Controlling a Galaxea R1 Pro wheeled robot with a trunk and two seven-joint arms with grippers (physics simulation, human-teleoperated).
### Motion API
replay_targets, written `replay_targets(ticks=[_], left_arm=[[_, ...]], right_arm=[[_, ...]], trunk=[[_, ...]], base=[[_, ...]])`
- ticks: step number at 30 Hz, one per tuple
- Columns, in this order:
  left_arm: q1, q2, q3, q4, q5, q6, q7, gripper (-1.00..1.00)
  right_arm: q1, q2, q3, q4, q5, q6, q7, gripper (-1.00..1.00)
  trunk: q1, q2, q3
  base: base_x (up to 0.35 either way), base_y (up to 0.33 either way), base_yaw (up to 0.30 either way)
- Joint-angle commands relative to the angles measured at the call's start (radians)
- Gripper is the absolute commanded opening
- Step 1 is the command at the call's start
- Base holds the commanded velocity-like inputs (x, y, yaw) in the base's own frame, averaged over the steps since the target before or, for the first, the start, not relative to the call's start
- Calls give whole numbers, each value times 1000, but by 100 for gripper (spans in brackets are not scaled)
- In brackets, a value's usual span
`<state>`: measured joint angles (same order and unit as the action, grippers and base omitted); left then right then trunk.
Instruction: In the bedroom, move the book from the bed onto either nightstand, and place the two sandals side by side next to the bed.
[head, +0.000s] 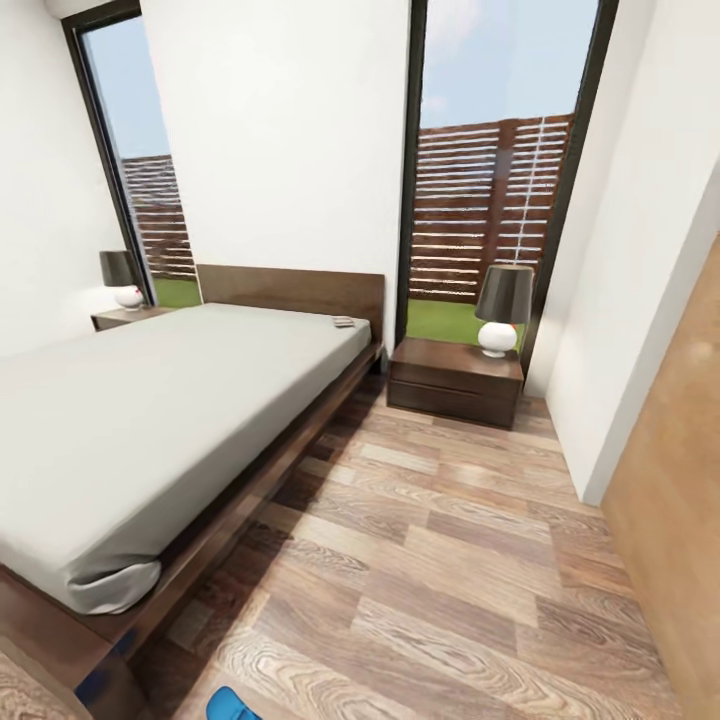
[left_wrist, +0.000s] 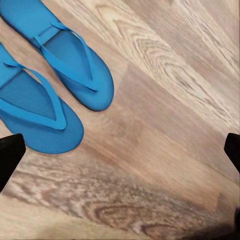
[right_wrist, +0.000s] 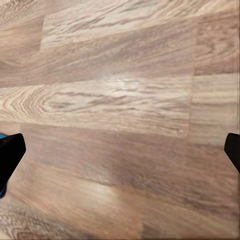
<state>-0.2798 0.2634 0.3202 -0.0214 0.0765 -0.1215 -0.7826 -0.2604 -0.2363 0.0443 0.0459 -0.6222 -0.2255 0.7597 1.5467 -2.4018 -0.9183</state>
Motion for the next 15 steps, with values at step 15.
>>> replay_targets(ticks=[15], left_arm=[[0, -1, -7, 1, 8, -4, -2, 100]], right_arm=[[-2, 0, 6, 5, -2, -8, 4, 100]], trunk=[[0, 0, -1]], base=[[0, 0, -175]])
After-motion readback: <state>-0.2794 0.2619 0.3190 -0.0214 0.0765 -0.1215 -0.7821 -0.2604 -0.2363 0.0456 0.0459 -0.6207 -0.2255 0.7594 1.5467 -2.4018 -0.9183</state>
